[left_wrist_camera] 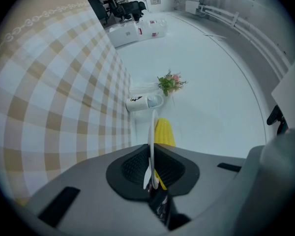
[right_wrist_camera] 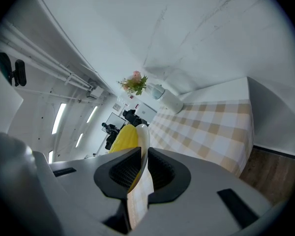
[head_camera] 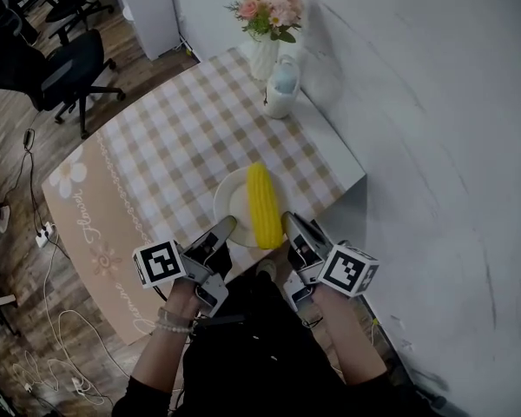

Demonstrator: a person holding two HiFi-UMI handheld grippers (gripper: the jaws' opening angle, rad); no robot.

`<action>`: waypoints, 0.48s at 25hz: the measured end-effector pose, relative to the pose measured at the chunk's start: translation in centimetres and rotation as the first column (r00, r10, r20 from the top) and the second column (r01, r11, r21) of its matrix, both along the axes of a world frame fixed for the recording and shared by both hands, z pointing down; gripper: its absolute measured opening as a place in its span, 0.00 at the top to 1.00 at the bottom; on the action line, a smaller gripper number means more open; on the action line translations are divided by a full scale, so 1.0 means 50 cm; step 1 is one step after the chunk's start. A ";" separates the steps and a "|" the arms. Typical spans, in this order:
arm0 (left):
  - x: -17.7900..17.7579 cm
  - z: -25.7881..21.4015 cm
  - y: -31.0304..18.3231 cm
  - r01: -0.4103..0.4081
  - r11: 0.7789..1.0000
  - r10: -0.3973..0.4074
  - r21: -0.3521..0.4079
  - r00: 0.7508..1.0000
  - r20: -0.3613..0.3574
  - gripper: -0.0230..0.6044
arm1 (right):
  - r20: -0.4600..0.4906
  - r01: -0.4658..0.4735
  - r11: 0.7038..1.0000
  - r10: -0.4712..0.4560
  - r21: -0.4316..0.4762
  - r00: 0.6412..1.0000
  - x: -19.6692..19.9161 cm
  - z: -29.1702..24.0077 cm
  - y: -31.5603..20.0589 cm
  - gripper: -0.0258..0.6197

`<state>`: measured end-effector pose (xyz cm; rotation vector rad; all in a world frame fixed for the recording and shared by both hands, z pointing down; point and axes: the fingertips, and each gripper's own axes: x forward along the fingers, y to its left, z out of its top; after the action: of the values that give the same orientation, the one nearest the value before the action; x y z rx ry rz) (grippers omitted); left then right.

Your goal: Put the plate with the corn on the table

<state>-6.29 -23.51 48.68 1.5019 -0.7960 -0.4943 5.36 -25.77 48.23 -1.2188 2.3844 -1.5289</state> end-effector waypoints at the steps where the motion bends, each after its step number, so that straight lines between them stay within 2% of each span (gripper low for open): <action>1: 0.000 0.008 -0.004 0.005 1.000 -0.005 -0.001 1.000 0.009 0.91 | -0.005 0.009 1.000 -0.009 -0.007 1.000 0.001 0.008 -0.004 0.85; 8: 0.002 0.083 -0.023 0.017 1.000 -0.015 -0.017 0.994 0.110 0.92 | -0.009 0.039 0.997 -0.040 -0.070 0.999 0.002 0.080 -0.019 0.85; 12: 0.005 0.113 -0.032 0.025 1.000 -0.023 -0.016 0.993 0.112 0.93 | -0.027 0.058 0.994 -0.061 -0.090 0.998 0.004 0.114 -0.030 0.85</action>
<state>-6.04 -25.11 54.34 1.5158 -0.9046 -0.4234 5.54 -27.26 53.91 -1.2057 2.4163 -1.6635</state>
